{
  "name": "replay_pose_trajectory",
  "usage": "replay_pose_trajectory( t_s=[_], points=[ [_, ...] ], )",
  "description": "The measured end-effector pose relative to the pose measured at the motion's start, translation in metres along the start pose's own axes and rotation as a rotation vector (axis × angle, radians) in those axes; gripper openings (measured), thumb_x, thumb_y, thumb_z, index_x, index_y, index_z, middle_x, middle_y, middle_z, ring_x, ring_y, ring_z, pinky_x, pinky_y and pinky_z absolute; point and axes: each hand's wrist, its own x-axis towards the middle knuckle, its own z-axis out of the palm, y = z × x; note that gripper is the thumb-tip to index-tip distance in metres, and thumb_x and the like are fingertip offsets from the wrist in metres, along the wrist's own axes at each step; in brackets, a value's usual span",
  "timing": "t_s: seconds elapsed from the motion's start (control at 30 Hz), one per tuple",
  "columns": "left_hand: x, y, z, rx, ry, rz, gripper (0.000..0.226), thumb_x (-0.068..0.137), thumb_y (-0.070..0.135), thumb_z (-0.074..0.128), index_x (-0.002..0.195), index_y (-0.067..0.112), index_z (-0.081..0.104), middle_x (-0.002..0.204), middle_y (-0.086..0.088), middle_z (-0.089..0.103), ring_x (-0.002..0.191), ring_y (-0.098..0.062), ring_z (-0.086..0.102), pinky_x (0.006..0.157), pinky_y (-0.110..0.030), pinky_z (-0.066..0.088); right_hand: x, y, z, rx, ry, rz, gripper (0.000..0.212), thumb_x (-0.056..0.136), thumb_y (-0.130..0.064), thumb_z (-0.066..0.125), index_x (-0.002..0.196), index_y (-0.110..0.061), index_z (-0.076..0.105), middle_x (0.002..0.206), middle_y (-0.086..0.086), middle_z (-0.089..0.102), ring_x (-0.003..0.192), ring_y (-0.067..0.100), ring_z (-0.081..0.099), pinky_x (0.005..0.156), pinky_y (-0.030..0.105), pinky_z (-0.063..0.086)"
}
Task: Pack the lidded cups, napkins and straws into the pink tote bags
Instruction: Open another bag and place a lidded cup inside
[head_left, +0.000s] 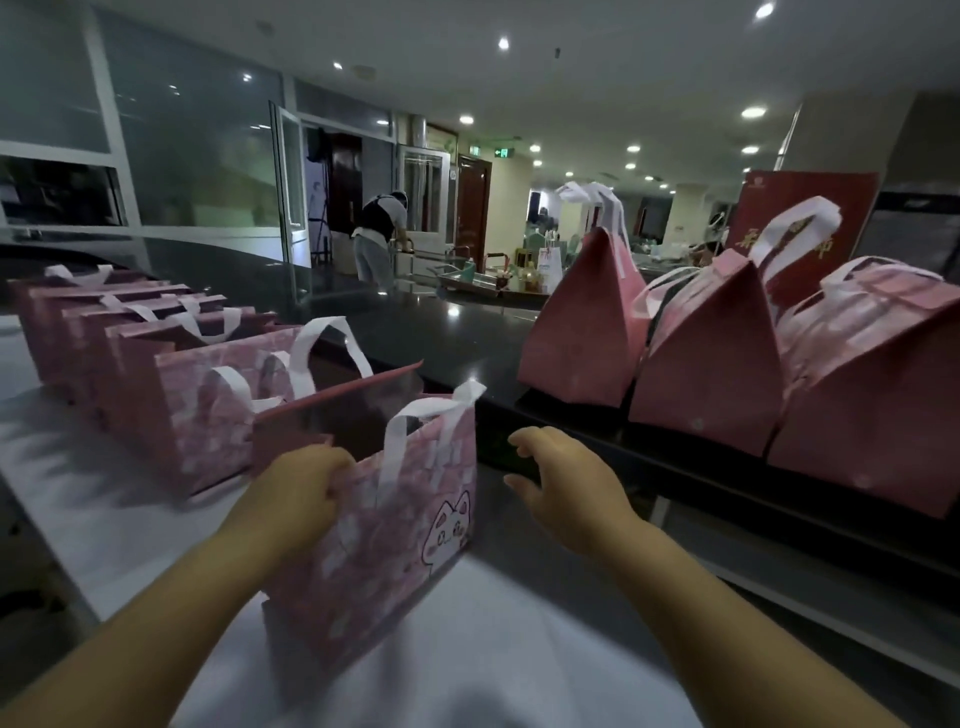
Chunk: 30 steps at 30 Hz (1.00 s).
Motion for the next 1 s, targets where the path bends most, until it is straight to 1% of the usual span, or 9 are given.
replay_pose_trajectory(
  t_s=[0.2,0.33,0.43,0.5,0.57,0.63,0.73,0.9,1.0],
  points=[
    [-0.008,-0.024,-0.002,-0.214,0.05,0.23,0.039,0.068,-0.017,0.055,0.08,0.017,0.069,0.086,0.006,0.064,0.079,-0.011,0.062,0.072,-0.031,0.052,0.022,0.009,0.009,-0.032,-0.045,0.032,0.064,0.086,-0.019,0.066,0.141,-0.025,0.035,0.14,0.002,0.039,0.122,0.024,0.044,0.092,0.036,0.046],
    [-0.012,-0.034,-0.009,-0.218,0.049,0.336,0.039,0.069,-0.017,0.062,0.08,0.02,0.071,0.091,0.013,0.065,0.083,-0.002,0.06,0.073,-0.015,0.049,0.029,0.011,0.012,-0.052,-0.189,0.039,0.079,0.084,-0.018,0.068,0.143,-0.042,0.022,0.152,0.002,0.019,0.134,0.027,0.03,0.1,0.041,0.043],
    [-0.016,-0.038,-0.012,-0.233,0.048,0.382,0.04,0.069,-0.016,0.066,0.081,0.021,0.071,0.092,0.015,0.064,0.084,-0.001,0.06,0.072,-0.01,0.048,0.028,0.012,0.016,-0.041,-0.269,0.048,0.076,0.084,-0.023,0.067,0.141,-0.045,0.023,0.153,0.001,0.015,0.134,0.028,0.03,0.098,0.039,0.043],
    [-0.019,-0.038,-0.012,-0.231,0.053,0.42,0.039,0.067,-0.016,0.067,0.082,0.02,0.072,0.092,0.013,0.065,0.085,-0.004,0.061,0.072,-0.012,0.05,0.022,0.013,0.017,-0.027,-0.268,0.046,0.06,0.085,-0.023,0.065,0.136,-0.038,0.038,0.141,0.001,0.035,0.122,0.026,0.043,0.09,0.034,0.046],
    [-0.021,-0.038,-0.011,-0.229,0.066,0.434,0.039,0.067,-0.017,0.068,0.085,0.018,0.072,0.094,0.01,0.066,0.087,-0.008,0.062,0.075,-0.014,0.05,0.014,0.015,0.013,-0.009,-0.21,0.027,0.027,0.085,-0.016,0.061,0.11,-0.027,0.058,0.11,0.0,0.056,0.098,0.024,0.056,0.077,0.034,0.049],
    [-0.023,-0.034,-0.009,-0.236,0.075,0.443,0.038,0.068,-0.016,0.069,0.087,0.017,0.072,0.097,0.008,0.066,0.088,-0.01,0.063,0.075,-0.01,0.05,0.001,0.019,0.007,0.004,-0.162,0.042,0.012,0.083,-0.01,0.06,0.09,-0.02,0.063,0.092,0.001,0.062,0.084,0.024,0.059,0.071,0.036,0.051],
    [-0.024,-0.024,-0.005,-0.263,0.096,0.458,0.037,0.069,-0.014,0.069,0.092,0.014,0.069,0.103,0.005,0.061,0.088,-0.012,0.061,0.078,-0.002,0.045,-0.023,0.029,-0.005,0.055,-0.098,0.083,0.011,0.082,-0.01,0.064,0.087,-0.019,0.067,0.088,-0.001,0.065,0.08,0.02,0.06,0.071,0.035,0.053],
    [-0.032,0.01,0.005,-0.309,0.123,0.482,0.038,0.069,-0.01,0.071,0.098,0.015,0.067,0.114,0.002,0.051,0.096,-0.014,0.054,0.075,-0.008,0.044,-0.074,0.044,-0.036,0.071,0.062,0.107,0.011,0.079,-0.009,0.07,0.087,-0.015,0.069,0.081,-0.003,0.064,0.076,0.019,0.059,0.068,0.033,0.052],
    [-0.046,0.039,0.01,-0.352,0.123,0.502,0.038,0.069,-0.007,0.072,0.095,0.021,0.066,0.114,0.004,0.05,0.095,-0.012,0.053,0.072,-0.005,0.043,-0.112,0.052,-0.062,0.048,0.143,0.087,0.012,0.076,-0.005,0.072,0.084,-0.013,0.069,0.076,-0.004,0.063,0.069,0.017,0.059,0.062,0.032,0.052]
  ],
)
